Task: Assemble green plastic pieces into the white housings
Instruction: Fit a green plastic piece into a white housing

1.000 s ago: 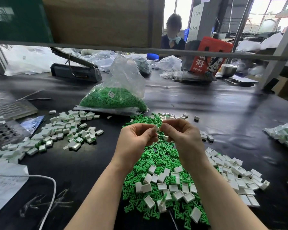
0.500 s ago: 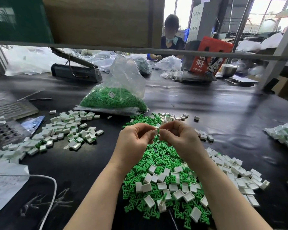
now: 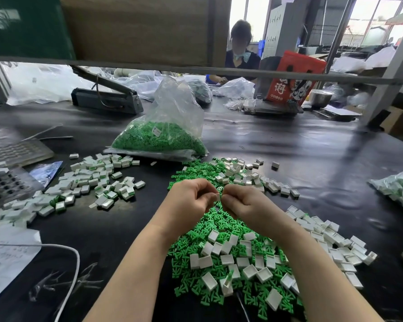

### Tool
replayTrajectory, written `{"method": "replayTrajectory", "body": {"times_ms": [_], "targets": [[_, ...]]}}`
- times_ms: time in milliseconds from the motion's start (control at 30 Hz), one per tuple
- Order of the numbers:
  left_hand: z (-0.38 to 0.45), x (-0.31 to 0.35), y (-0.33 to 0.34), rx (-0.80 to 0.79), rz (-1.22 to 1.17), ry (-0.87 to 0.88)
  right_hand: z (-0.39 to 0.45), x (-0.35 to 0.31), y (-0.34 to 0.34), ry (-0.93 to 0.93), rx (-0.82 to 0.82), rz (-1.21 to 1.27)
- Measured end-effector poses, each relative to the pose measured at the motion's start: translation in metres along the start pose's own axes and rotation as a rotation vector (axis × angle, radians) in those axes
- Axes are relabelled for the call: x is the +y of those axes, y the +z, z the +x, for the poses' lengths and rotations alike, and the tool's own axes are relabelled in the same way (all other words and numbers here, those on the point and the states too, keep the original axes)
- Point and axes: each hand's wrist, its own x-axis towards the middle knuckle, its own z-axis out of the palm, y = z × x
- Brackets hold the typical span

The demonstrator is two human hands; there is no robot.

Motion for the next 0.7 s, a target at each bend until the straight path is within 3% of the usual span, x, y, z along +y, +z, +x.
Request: {"method": "replayTrajectory", "body": {"times_ms": [700], "targets": [[-0.0004, -0.0062, -0.0030, -0.057, 0.132, 0.097, -0.0033, -0.0017, -0.0055, -0.054, -0.058, -0.160]]}}
